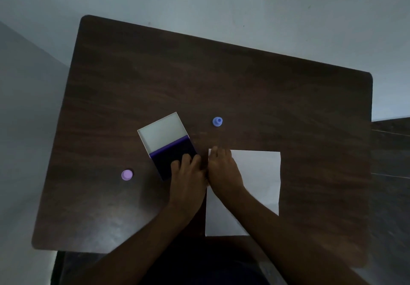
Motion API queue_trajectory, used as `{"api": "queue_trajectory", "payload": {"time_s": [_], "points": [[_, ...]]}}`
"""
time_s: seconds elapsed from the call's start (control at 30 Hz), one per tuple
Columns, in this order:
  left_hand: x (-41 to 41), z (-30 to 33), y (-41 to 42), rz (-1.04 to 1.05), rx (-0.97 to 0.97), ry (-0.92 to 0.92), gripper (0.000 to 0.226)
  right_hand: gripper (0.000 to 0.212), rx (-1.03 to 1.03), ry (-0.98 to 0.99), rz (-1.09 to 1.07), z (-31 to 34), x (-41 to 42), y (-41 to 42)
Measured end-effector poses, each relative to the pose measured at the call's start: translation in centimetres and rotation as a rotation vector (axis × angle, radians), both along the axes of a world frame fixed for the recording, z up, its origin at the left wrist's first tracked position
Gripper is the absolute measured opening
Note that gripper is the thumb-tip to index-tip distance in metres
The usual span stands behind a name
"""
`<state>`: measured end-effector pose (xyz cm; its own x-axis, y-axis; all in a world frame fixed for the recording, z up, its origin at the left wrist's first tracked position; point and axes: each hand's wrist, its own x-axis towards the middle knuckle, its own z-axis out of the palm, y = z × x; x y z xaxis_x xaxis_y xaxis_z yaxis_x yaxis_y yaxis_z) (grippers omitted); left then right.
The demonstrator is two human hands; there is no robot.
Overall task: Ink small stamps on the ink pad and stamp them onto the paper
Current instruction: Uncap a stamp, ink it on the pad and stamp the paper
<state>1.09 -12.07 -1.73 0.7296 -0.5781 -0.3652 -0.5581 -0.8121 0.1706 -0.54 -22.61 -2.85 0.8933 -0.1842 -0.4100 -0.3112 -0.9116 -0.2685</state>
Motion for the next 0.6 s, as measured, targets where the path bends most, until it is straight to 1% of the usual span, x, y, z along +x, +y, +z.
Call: {"api": "queue_trajectory", "payload": {"time_s": [0.1, 0.17, 0.23, 0.3, 0.4, 0.43, 0.5, 0.6], "points": [[0.2, 0.1, 0.0, -0.016, -0.008, 0.004, 0.030, 0.039, -0.004, 0.011, 0.006, 0.1, 0.0, 0.0], [0.2, 0.3, 0.0, -0.044, -0.014, -0.006, 0.029, 0.035, 0.027, 0.035, 0.025, 0.5, 0.4, -0.2], [0.2, 0.4, 0.0, -0.069, -0.007, -0.005, 0.031, 0.032, 0.079, 0.078, -0.021, 1.4, 0.8, -0.8], [0.1, 0.2, -0.1, -0.108, 0.000, 0.005, 0.041, 0.030, 0.155, 0.029, -0.165, 2.7, 0.1, -1.7], [0.3, 0.1, -0.3, -0.147, 0.027, -0.001, 0.054, 0.016, 0.200, -0.268, -0.465, 5.3, -2.6, -2.6], [0.3, 0.1, -0.4, -0.143, 0.038, -0.010, 0.055, 0.012, 0.207, -0.326, -0.565, 5.9, -3.5, -2.8], [0.1, 0.5, -0.7, -0.130, 0.068, -0.016, 0.055, 0.009, 0.278, -0.345, -0.711, 6.8, -4.9, -2.9], [-0.1, 1.1, -1.2, -0.111, 0.074, -0.020, 0.052, 0.012, 0.489, -0.312, -0.870, 7.2, -5.7, -2.9]]}}
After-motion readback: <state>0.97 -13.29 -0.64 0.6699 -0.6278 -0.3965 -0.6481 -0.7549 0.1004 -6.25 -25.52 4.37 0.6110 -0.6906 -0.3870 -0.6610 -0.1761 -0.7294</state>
